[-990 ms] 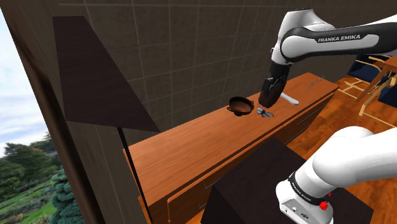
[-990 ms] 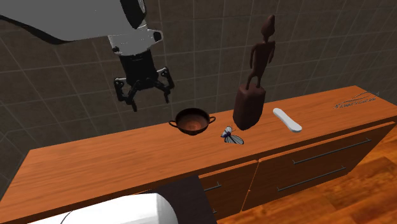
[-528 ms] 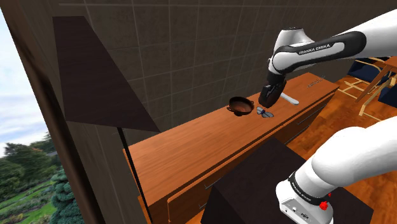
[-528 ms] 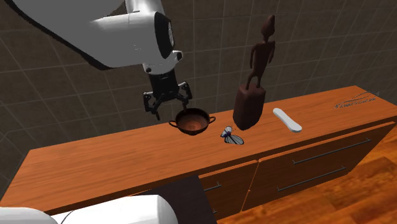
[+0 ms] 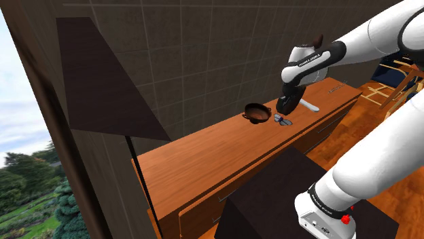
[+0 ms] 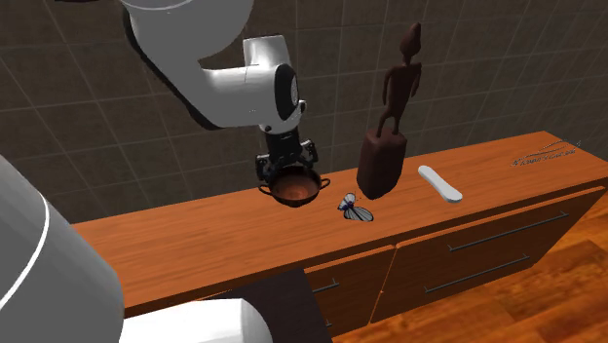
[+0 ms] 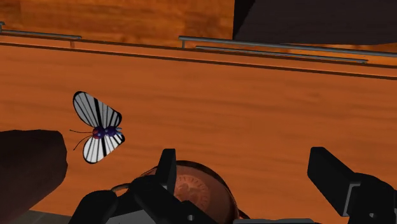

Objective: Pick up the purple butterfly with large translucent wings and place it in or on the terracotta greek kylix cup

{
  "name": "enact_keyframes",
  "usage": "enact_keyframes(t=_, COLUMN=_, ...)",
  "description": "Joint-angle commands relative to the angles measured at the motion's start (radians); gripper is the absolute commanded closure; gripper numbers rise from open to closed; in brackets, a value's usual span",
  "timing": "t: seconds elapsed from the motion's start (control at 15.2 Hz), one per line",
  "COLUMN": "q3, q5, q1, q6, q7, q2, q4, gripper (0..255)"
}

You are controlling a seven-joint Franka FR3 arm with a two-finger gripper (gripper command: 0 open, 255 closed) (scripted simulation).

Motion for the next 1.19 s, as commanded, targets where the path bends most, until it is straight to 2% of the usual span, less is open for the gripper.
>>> enact_keyframes(t=0.0, q3=-0.020, q5=0.038, q1=-0.008, q6=0.053, q7=-0.061, q2=0.077, q4=0.026, gripper=0)
enact_keyframes(t=0.26, q3=-0.020, q5=0.156, q1=-0.046, q6=0.133, q7=-0.193, q2=0.254, q4=0.115, gripper=0)
enact_keyframes(t=0.59, q3=0.036, q5=0.285, q1=-0.140, q6=0.191, q7=-0.335, q2=0.463, q4=0.257, gripper=0)
enact_keyframes(t=1.06, q3=0.122, q5=0.375, q1=-0.283, q6=0.212, q7=-0.454, q2=0.733, q4=0.513, gripper=0)
enact_keyframes(t=1.12, q3=0.127, q5=0.378, q1=-0.288, q6=0.220, q7=-0.456, q2=0.744, q4=0.517, gripper=0)
